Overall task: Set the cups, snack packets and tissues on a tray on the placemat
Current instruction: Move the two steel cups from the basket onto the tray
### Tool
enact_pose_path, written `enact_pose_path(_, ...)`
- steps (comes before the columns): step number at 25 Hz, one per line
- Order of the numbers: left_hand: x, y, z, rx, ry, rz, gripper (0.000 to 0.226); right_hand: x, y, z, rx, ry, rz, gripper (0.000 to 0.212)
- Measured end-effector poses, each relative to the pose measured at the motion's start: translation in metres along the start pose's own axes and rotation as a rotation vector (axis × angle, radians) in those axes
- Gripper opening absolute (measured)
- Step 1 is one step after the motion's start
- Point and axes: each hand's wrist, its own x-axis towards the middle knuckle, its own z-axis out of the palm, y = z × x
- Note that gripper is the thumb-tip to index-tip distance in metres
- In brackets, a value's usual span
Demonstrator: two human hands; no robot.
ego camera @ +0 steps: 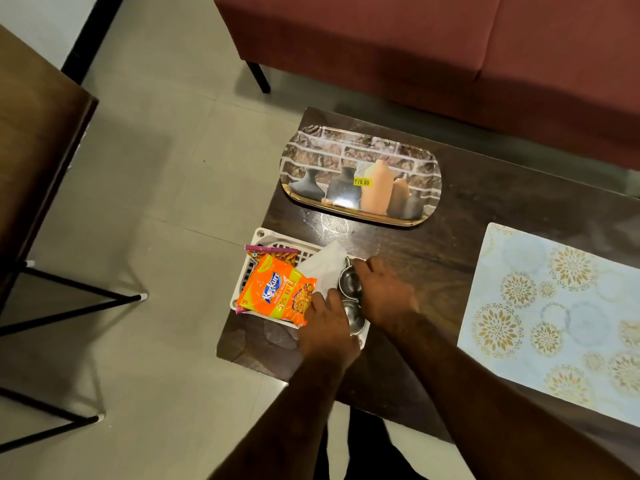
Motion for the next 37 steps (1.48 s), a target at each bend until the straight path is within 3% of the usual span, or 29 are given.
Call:
enact_pose_path(4, 0.003, -0.002, -0.001, 0.099, -0.042, 0.036, 0.071, -0.001, 0.007, -0.01, 0.055, -0.029, -0.049, 0.067)
enact_pose_path(8, 0.0, -0.002, -0.007, 0.03, -0.039, 0.033, 0.083, -0.005, 0.011, -0.019, 0.128, -0.029, -0.047, 0.071)
enact_pose_path(11, -0.005, 0.001, -0.017, -0.013, -0.016, 0.046, 0.078, -0.009, 0.013, -0.031, 0.246, -0.04, -0.053, 0.075)
enact_pose_path(18, 0.004, 0.032, -0.065, -0.123, 0.08, 0.109, 0.073, -0.009, 0.031, -0.093, 0.394, 0.124, 0.0, 0.067)
enact_pose_path(25, 0.066, 0.078, -0.097, -0.138, 0.161, 0.167, 0.077, 0.068, 0.08, -0.155, 0.44, 0.272, 0.092, 0.076)
enact_pose_path(37, 0.155, 0.112, -0.09, -0.155, 0.147, 0.16, 0.074, 0.174, 0.128, -0.156, 0.472, 0.336, 0.125, 0.074)
